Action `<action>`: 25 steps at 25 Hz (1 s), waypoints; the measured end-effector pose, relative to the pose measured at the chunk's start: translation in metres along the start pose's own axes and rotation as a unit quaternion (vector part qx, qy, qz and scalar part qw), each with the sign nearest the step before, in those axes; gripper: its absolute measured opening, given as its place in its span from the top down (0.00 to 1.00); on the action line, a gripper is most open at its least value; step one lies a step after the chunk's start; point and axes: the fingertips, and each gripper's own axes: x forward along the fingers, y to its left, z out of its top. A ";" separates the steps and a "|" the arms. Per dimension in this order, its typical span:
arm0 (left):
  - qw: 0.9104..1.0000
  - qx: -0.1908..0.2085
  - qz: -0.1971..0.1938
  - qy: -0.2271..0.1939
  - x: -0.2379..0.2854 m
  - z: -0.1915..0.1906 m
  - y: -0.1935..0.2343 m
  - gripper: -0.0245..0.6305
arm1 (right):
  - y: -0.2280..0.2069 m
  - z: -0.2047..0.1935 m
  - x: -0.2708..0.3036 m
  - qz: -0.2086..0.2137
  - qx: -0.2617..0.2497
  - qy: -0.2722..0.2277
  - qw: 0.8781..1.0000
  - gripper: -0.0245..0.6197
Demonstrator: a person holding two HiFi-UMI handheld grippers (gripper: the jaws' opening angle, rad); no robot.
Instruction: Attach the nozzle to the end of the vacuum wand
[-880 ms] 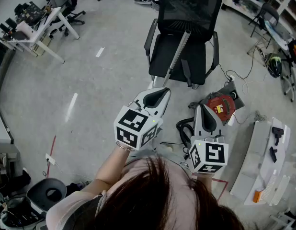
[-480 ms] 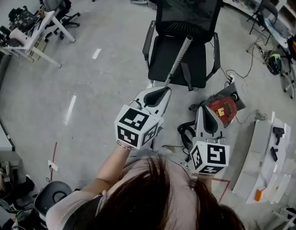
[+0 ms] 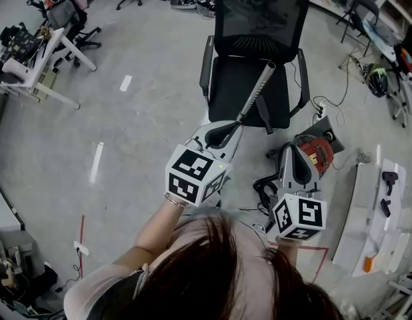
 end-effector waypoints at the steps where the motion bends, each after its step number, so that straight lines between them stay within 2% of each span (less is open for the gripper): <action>1: 1.000 0.002 -0.005 0.001 0.000 0.001 0.008 0.94 | 0.002 0.002 0.005 -0.008 0.004 -0.002 1.000 0.92; 7: 0.999 0.010 -0.031 0.011 0.002 0.002 0.049 0.94 | 0.013 0.005 0.031 -0.056 0.008 -0.004 0.998 0.92; 12: 0.998 0.015 -0.051 0.020 0.007 0.003 0.073 0.94 | 0.022 0.005 0.049 -0.077 0.014 -0.002 0.997 0.92; 18: 0.997 0.016 -0.076 0.024 0.017 0.001 0.079 0.94 | 0.027 -0.001 0.061 -0.079 0.016 0.008 0.997 0.92; 25: 0.997 0.020 -0.072 0.031 0.029 0.000 0.074 0.94 | 0.019 0.000 0.066 -0.068 0.016 0.016 0.997 0.92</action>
